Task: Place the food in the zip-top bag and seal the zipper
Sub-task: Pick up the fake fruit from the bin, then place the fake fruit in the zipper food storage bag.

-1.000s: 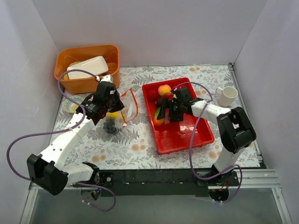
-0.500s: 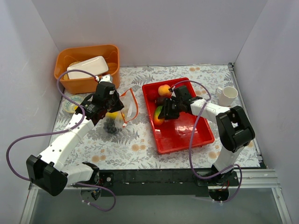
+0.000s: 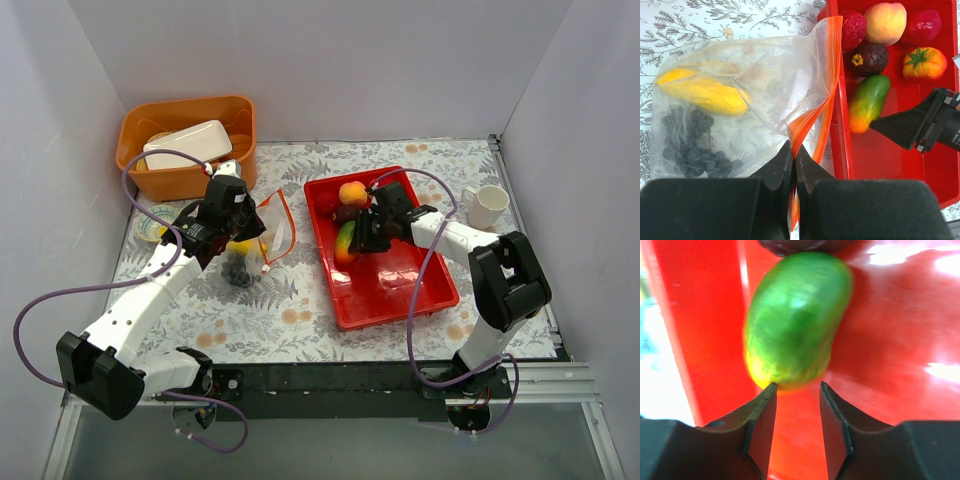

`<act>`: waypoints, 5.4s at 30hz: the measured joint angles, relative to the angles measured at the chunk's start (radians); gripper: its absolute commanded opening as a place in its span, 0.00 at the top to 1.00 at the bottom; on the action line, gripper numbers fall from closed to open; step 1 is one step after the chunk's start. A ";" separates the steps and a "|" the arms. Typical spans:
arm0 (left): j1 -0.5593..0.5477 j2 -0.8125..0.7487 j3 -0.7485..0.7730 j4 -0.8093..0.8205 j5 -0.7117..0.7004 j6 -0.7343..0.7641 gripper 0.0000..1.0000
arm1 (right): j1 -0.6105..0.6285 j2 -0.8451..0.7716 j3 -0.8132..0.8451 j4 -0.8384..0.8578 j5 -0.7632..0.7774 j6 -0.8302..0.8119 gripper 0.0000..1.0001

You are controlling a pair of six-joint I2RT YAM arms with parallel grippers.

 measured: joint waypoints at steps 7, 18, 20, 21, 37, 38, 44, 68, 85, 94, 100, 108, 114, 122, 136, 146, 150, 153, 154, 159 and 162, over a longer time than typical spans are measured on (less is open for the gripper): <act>0.000 0.000 0.000 0.000 0.000 0.000 1.00 | -0.002 -0.010 -0.004 -0.089 0.098 -0.055 0.48; 0.000 -0.019 0.000 0.000 0.000 -0.007 1.00 | 0.012 -0.010 -0.003 -0.091 0.069 -0.073 0.31; 0.000 -0.023 0.000 -0.001 0.000 -0.007 1.00 | 0.019 -0.010 -0.003 -0.091 0.069 -0.070 0.31; 0.000 -0.024 0.000 -0.001 0.000 -0.007 1.00 | 0.021 -0.010 -0.003 -0.091 0.069 -0.068 0.31; 0.000 -0.026 -0.008 0.000 0.011 -0.013 1.00 | 0.015 -0.061 0.097 -0.101 0.222 0.042 0.02; 0.000 -0.026 -0.010 0.000 0.011 -0.013 1.00 | 0.010 -0.061 0.097 -0.102 0.229 0.069 0.02; 0.000 -0.026 -0.010 0.000 0.012 -0.010 1.00 | -0.001 -0.011 0.097 -0.095 0.248 0.237 0.02; 0.000 -0.026 -0.014 0.000 0.026 -0.014 1.00 | 0.011 0.096 0.127 -0.140 0.308 0.089 0.02; 0.000 -0.026 -0.016 0.001 0.032 -0.014 1.00 | 0.003 0.080 0.249 -0.112 0.357 0.019 0.03; 0.000 -0.026 -0.028 0.009 0.032 -0.014 1.00 | -0.022 0.160 0.335 -0.123 0.396 -0.200 0.09; 0.000 -0.026 -0.036 0.011 0.031 -0.014 1.00 | -0.047 0.160 0.317 -0.102 0.325 -0.287 0.14; 0.000 -0.026 -0.036 0.014 0.032 -0.014 1.00 | -0.054 0.166 0.306 -0.106 0.241 -0.318 0.23; 0.000 -0.026 -0.036 0.014 0.032 -0.014 1.00 | -0.054 0.196 0.306 -0.122 0.221 -0.315 0.26; 0.000 -0.022 -0.036 0.016 0.041 -0.014 1.00 | -0.054 0.185 0.277 -0.109 0.217 -0.312 0.57; 0.000 -0.009 -0.036 0.022 0.056 -0.010 1.00 | -0.055 0.062 0.172 -0.181 0.184 -0.296 0.68; 0.000 0.013 -0.036 0.023 0.072 -0.007 1.00 | -0.045 -0.142 0.085 -0.134 -0.010 -0.170 0.67; 0.000 0.014 -0.036 0.023 0.078 -0.006 1.00 | -0.011 -0.172 0.085 -0.090 -0.090 -0.125 0.66; 0.000 0.016 -0.036 0.028 0.082 -0.006 1.00 | 0.031 -0.179 0.085 -0.057 -0.151 -0.091 0.65; 0.000 0.018 -0.036 0.030 0.083 -0.007 1.00 | 0.044 -0.179 0.085 -0.043 -0.169 -0.077 0.65; 0.000 0.030 -0.036 0.031 0.094 -0.007 1.00 | 0.109 -0.179 0.093 0.021 -0.237 -0.021 0.64; 0.000 0.032 -0.036 0.031 0.100 -0.007 1.00 | 0.148 -0.177 0.108 0.066 -0.265 0.018 0.62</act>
